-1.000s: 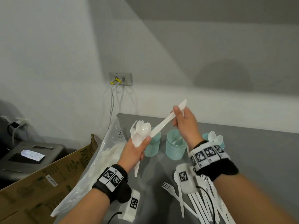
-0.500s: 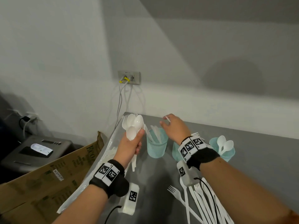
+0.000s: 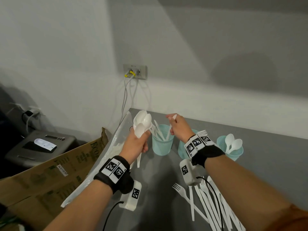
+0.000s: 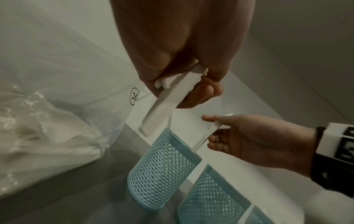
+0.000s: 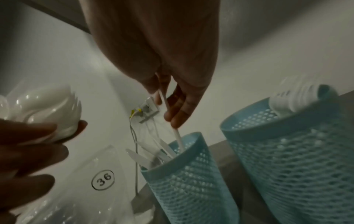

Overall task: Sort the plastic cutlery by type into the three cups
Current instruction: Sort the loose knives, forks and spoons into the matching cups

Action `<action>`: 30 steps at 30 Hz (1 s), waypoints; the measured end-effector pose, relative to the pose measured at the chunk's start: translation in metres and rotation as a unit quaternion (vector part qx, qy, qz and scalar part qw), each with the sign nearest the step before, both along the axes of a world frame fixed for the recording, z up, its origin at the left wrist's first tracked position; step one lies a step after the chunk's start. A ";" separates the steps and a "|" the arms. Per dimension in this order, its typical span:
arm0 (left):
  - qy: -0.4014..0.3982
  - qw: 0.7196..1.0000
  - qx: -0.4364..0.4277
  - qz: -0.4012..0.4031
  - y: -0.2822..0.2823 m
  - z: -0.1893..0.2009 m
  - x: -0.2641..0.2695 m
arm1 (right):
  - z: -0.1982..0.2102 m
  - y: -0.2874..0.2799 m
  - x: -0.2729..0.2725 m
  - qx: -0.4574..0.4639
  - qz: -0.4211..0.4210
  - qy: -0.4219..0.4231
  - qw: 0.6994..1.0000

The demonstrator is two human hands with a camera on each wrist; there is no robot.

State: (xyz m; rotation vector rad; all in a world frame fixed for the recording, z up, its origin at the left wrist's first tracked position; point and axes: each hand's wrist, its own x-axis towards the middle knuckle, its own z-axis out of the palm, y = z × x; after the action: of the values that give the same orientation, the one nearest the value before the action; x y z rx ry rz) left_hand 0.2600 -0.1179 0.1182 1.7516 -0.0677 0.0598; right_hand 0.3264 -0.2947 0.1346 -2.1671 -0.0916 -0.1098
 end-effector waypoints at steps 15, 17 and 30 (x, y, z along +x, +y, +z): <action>-0.124 0.930 0.346 0.025 -0.015 -0.002 -0.008 | 0.068 0.017 -0.050 -0.050 0.145 -0.046 0.987; -0.127 0.926 0.354 0.024 -0.015 0.000 -0.009 | 0.065 0.015 -0.050 -0.078 0.161 -0.027 0.984; -0.086 0.967 0.239 -0.001 -0.018 -0.003 -0.008 | 0.068 0.003 -0.058 -0.028 0.116 -0.014 0.993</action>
State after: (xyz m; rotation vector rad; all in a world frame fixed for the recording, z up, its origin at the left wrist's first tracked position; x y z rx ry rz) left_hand 0.2520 -0.1358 0.1149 2.2264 -0.2252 0.2083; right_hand 0.2687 -0.2913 0.2023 -2.1950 -0.3645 -0.0045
